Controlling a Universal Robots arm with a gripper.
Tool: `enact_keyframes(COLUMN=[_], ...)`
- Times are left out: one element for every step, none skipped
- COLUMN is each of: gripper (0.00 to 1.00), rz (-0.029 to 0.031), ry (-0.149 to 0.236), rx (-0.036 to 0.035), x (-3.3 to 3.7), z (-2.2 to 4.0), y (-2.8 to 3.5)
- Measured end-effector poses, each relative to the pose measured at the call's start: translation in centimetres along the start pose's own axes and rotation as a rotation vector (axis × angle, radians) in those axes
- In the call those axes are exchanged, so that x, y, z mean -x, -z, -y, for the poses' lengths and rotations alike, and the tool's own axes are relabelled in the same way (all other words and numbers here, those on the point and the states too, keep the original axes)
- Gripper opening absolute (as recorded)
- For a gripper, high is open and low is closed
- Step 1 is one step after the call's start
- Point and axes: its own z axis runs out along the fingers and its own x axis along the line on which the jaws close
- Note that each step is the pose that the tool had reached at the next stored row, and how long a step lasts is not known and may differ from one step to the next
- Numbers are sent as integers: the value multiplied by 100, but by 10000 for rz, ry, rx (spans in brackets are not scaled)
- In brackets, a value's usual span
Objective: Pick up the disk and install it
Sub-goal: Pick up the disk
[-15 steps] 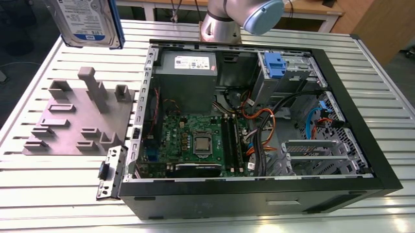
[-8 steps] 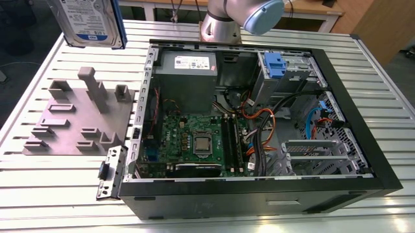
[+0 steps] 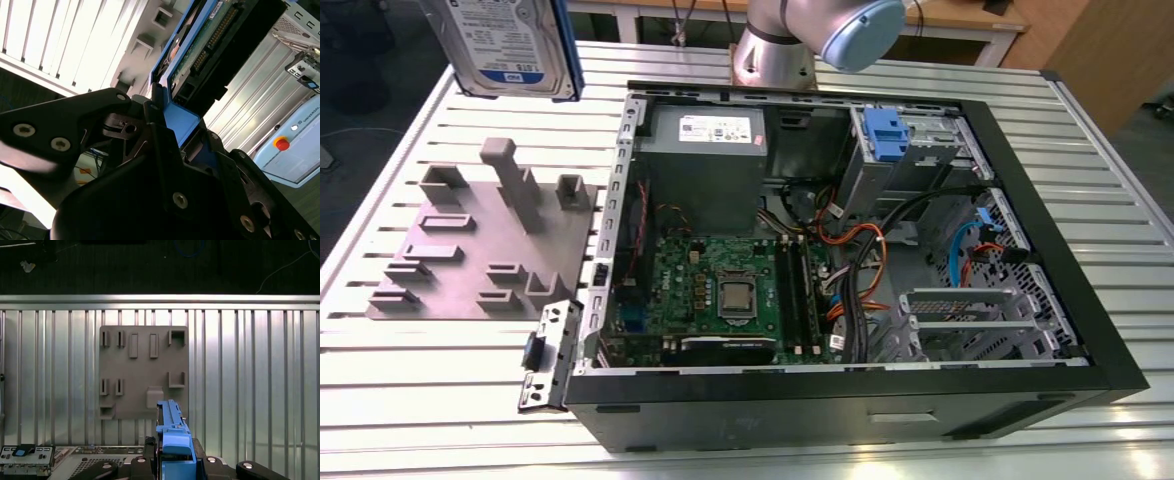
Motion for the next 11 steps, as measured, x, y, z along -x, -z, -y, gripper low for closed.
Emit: enact_keyframes(gripper=[36, 36, 36, 36, 36, 36, 36, 36, 36, 36, 36], rz=[0, 1, 0, 0, 0, 0, 0, 0, 1, 0, 0], ry=[0, 1, 0, 0, 0, 0, 0, 0, 0, 0, 0], rx=[-1, -1, -1, 0, 0, 0, -1, -1, -1, 0, -1], x=[0, 0, 0, 0, 0, 0, 0, 0, 0, 0, 0], z=[3, 6, 9, 12, 15, 17, 18, 22, 24, 25, 28], y=[0, -1, -1, 0, 0, -1, -1, -1, -1, -1, -1])
